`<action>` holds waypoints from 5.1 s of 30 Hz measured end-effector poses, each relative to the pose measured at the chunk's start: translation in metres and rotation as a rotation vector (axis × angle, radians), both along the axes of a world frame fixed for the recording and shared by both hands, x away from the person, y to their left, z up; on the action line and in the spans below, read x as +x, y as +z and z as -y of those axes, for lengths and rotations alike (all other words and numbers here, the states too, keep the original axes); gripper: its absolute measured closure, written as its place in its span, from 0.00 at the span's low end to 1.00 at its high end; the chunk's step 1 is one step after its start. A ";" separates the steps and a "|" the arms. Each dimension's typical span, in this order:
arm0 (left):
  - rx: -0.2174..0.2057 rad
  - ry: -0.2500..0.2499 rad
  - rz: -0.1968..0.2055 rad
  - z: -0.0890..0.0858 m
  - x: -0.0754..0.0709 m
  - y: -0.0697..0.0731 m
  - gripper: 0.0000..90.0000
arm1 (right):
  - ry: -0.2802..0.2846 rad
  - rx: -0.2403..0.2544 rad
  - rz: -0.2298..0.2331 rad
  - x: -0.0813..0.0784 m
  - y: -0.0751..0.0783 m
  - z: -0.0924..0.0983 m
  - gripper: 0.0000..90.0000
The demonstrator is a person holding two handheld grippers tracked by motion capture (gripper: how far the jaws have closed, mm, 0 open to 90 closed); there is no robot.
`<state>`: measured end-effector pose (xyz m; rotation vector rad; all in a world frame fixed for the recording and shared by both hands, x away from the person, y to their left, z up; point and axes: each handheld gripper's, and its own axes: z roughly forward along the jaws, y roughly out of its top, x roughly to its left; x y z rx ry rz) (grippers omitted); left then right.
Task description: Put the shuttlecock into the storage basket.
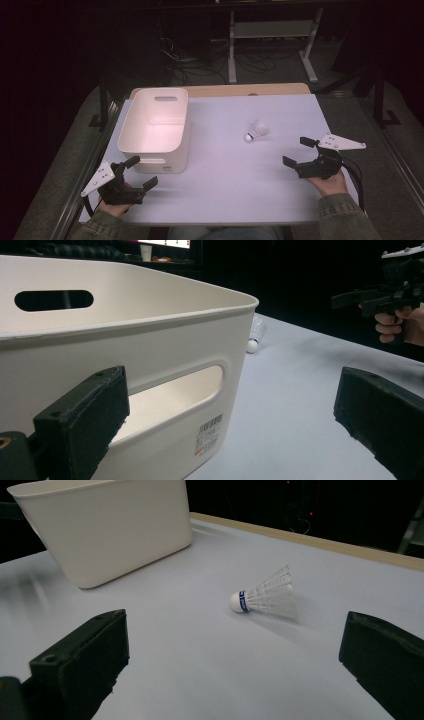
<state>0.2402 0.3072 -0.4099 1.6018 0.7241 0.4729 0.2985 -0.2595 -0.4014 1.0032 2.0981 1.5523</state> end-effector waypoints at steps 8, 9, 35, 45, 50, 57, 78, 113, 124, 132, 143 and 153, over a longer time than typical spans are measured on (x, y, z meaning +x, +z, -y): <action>-0.007 -0.001 -0.010 0.001 0.000 0.000 0.01 | 0.009 -0.019 -0.001 0.008 0.009 -0.005 0.00; -0.008 -0.002 -0.011 0.000 0.000 0.000 0.01 | 0.008 -0.020 -0.004 0.008 0.009 -0.005 0.00; -0.018 0.003 -0.012 -0.002 0.000 0.000 0.01 | 0.026 -0.049 -0.046 0.032 0.019 -0.015 0.00; -0.020 0.001 -0.011 -0.001 -0.001 0.000 0.01 | 0.027 -0.062 -0.054 0.040 0.019 -0.018 0.00; -0.023 0.000 -0.010 -0.001 -0.001 0.000 0.01 | 0.028 -0.047 -0.071 0.046 0.020 -0.019 0.00; -0.024 0.001 -0.013 -0.001 -0.001 0.000 0.01 | 0.038 -0.068 -0.079 0.057 0.022 -0.025 0.00; -0.020 0.000 -0.011 -0.002 0.000 0.000 0.01 | 0.059 -0.108 -0.098 0.081 0.027 -0.040 0.00; -0.027 0.001 -0.014 -0.003 0.000 0.000 0.01 | 0.030 -0.138 -0.203 0.120 -0.006 -0.038 0.07; -0.040 0.002 -0.019 -0.003 0.000 0.000 0.01 | 0.070 -0.109 -0.282 0.130 -0.016 -0.031 0.30; -0.046 0.002 -0.023 -0.004 0.000 0.000 0.01 | 0.083 -0.098 -0.340 0.132 -0.021 -0.030 0.54; -0.046 0.002 -0.024 -0.004 0.000 0.000 0.01 | 0.054 -0.166 -0.372 0.134 -0.027 -0.031 0.85; -0.054 0.002 -0.025 -0.004 0.000 0.000 0.01 | 0.029 -0.204 -0.445 0.140 -0.036 -0.030 0.98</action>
